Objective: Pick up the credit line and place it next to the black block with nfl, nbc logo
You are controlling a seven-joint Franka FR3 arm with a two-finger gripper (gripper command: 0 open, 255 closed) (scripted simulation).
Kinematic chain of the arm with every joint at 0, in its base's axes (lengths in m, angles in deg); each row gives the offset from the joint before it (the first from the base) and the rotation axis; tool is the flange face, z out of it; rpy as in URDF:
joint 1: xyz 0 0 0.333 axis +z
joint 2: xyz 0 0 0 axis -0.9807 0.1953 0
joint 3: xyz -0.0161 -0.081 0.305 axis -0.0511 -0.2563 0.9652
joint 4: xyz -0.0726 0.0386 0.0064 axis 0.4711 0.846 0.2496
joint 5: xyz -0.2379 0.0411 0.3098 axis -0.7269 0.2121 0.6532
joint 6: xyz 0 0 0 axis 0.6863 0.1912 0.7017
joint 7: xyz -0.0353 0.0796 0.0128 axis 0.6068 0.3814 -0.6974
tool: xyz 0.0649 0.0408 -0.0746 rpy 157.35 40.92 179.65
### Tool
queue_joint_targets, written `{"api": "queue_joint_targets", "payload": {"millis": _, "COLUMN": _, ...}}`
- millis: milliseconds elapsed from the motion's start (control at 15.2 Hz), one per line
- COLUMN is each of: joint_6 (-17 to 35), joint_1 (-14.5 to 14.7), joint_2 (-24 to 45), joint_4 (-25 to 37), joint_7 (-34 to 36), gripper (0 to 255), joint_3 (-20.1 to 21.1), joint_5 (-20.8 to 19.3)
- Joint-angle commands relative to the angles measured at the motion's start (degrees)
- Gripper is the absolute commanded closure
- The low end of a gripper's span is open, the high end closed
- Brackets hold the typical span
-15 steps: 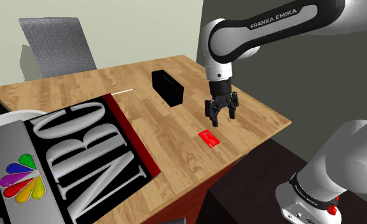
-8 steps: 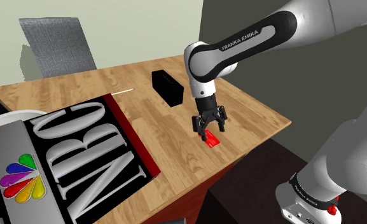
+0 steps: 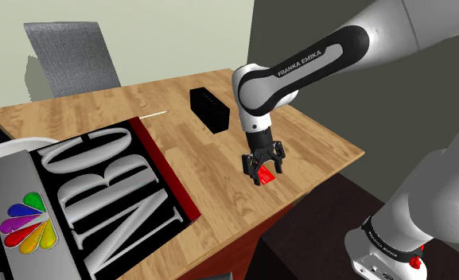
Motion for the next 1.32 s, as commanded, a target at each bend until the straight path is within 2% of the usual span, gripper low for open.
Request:
{"api": "queue_joint_targets", "payload": {"millis": 0, "joint_6": 0.1, "joint_1": 0.0, "joint_2": 0.0, "joint_4": -0.1, "joint_7": 0.0, "gripper": 0, "joint_3": 0.0, "joint_5": 0.0}}
{"api": "queue_joint_targets", "payload": {"millis": 198, "joint_6": 0.1, "joint_1": 0.0, "joint_2": 0.0, "joint_4": 0.0, "joint_7": 0.0, "gripper": 0, "joint_3": 0.0, "joint_5": 0.0}}
{"api": "queue_joint_targets", "payload": {"millis": 264, "joint_6": 0.1, "joint_1": 0.0, "joint_2": 0.0, "joint_4": 0.0, "joint_7": 0.0, "gripper": 255, "joint_3": 0.0, "joint_5": 0.0}}
{"api": "queue_joint_targets", "payload": {"millis": 858, "joint_6": 0.1, "joint_1": 0.0, "joint_2": 0.0, "joint_4": -0.1, "joint_7": 0.0, "gripper": 255, "joint_3": 0.0, "joint_5": 0.0}}
{"api": "queue_joint_targets", "payload": {"millis": 1254, "joint_6": -4.6, "joint_1": -0.1, "joint_2": -2.9, "joint_4": 1.8, "joint_7": 0.5, "gripper": 255, "joint_3": -0.2, "joint_5": 0.2}}
